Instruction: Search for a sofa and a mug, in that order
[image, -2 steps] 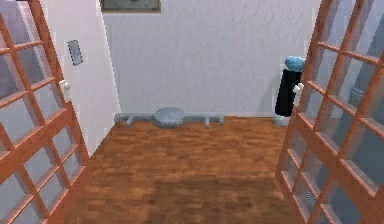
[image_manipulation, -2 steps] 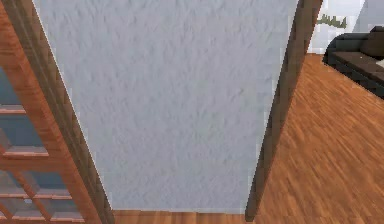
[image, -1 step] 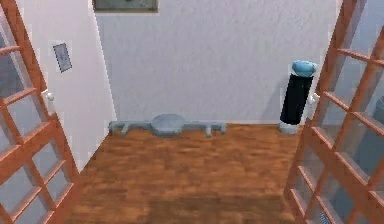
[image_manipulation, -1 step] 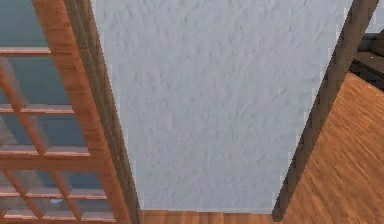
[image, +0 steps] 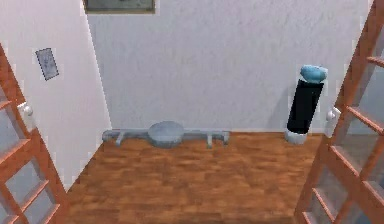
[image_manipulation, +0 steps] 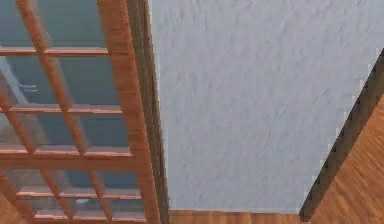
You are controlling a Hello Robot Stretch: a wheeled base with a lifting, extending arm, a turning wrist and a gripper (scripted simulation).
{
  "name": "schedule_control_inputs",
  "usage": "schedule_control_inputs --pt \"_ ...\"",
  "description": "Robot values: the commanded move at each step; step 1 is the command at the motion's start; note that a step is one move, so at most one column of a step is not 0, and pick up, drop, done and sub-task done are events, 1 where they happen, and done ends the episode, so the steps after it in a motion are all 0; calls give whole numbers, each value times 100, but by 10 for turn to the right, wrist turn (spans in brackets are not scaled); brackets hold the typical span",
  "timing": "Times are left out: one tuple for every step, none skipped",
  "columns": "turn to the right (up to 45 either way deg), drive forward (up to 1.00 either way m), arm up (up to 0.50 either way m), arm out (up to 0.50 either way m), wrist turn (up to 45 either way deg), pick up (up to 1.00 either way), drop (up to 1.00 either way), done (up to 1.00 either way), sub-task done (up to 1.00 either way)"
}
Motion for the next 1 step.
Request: schedule_control_inputs --pt "210 0 0 0 0 0 0 0 0"
